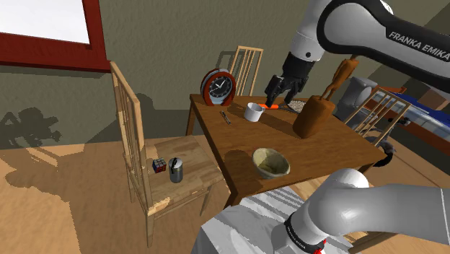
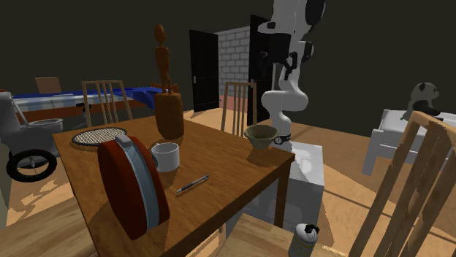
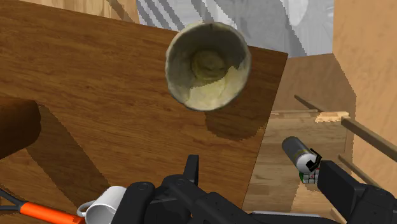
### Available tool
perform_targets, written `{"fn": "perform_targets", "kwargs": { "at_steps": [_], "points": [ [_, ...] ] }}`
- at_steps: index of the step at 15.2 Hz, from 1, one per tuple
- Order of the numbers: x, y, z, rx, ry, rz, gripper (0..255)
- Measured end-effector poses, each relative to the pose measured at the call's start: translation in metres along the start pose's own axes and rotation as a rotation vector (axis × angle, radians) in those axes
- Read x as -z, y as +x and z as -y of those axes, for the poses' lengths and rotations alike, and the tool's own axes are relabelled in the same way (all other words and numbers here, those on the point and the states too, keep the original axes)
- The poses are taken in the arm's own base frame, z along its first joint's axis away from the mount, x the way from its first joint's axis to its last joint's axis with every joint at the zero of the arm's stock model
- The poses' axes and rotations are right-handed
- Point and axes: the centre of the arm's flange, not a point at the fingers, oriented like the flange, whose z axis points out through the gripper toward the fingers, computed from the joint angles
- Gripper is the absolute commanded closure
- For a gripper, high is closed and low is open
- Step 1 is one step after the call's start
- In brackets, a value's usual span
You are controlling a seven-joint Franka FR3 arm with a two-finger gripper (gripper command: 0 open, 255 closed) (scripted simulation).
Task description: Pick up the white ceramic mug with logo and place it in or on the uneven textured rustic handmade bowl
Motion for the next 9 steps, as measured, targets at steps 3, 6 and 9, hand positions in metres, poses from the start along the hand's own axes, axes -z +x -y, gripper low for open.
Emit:
{"fn": "perform_targets", "kwargs": {
  "at_steps": [3, 6, 9],
  "points": [
    [-0.006, 0.011, -0.009, -0.002, 0.000, 0.001, 0],
    [-0.032, 0.036, -0.023, -0.006, 0.001, 0.003, 0],
    [-0.051, 0.062, -0.045, -0.010, 0.001, 0.003, 0]
  ]
}}
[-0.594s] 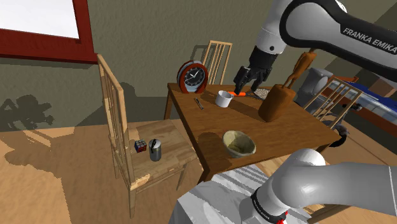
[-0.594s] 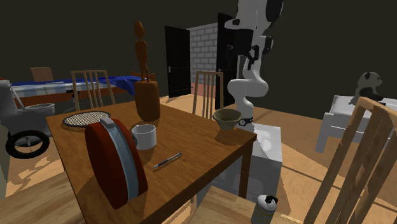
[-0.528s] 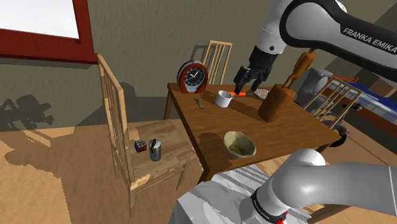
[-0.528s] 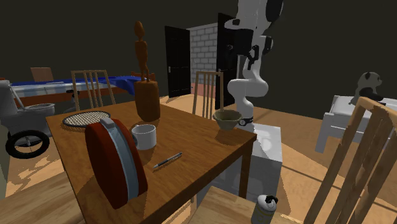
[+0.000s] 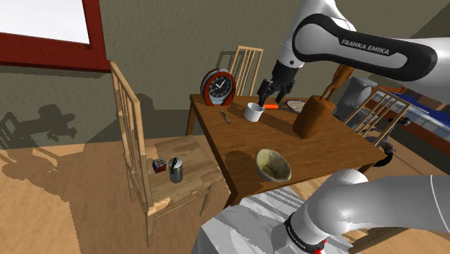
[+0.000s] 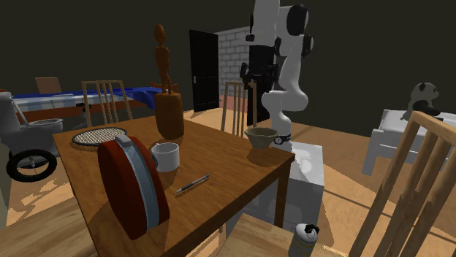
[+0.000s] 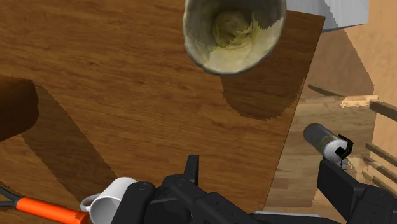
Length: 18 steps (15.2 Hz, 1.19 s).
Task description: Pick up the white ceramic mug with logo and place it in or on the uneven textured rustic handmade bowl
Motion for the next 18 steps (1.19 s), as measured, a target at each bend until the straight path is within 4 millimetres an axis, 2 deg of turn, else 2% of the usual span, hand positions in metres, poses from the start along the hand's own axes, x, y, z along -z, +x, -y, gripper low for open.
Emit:
{"fn": "perform_targets", "kwargs": {
  "at_steps": [13, 18],
  "points": [
    [-0.095, 0.115, -0.088, -0.018, 0.001, 0.003, 0],
    [-0.137, 0.155, -0.123, -0.025, 0.001, 0.005, 0]
  ]
}}
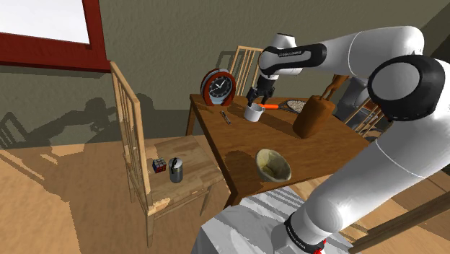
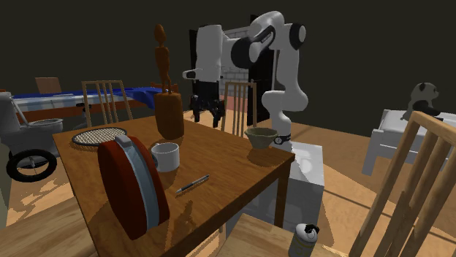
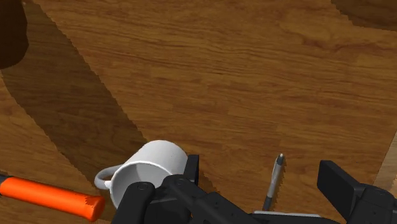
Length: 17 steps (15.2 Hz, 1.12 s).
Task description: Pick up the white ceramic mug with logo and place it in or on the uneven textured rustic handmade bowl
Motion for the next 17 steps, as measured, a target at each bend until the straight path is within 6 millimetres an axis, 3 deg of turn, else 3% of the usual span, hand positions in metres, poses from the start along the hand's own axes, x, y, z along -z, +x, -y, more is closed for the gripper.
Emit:
{"fn": "perform_targets", "kwargs": {
  "at_steps": [11, 17],
  "points": [
    [-0.076, 0.095, -0.067, -0.015, 0.000, 0.004, 0],
    [-0.108, 0.099, -0.072, -0.015, 0.000, 0.004, 0]
  ]
}}
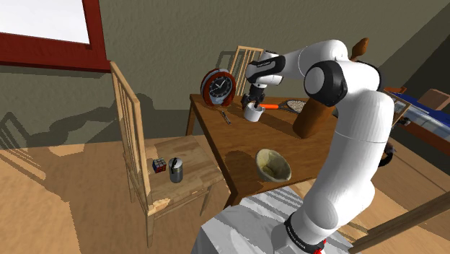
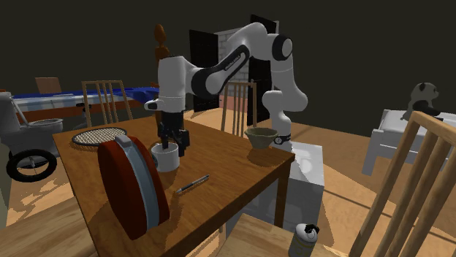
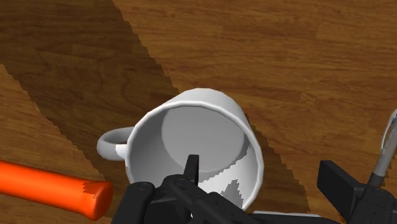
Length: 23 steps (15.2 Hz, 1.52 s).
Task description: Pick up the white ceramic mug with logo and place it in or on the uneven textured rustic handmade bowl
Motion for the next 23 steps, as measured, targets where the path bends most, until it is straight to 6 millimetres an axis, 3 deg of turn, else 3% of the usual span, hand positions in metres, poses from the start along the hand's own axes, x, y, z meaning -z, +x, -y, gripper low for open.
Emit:
{"fn": "perform_targets", "kwargs": {
  "at_steps": [3, 8, 9, 19, 23],
  "points": [
    [-0.012, 0.001, 0.000, 0.000, 0.000, 0.000, 0],
    [-0.014, 0.001, 0.000, 0.000, 0.000, 0.000, 0],
    [-0.014, 0.001, 0.000, 0.000, 0.000, 0.000, 255],
    [-0.014, 0.001, 0.000, 0.000, 0.000, 0.000, 255],
    [0.002, 0.002, -0.001, 0.000, 0.000, 0.000, 255]
  ]
}}
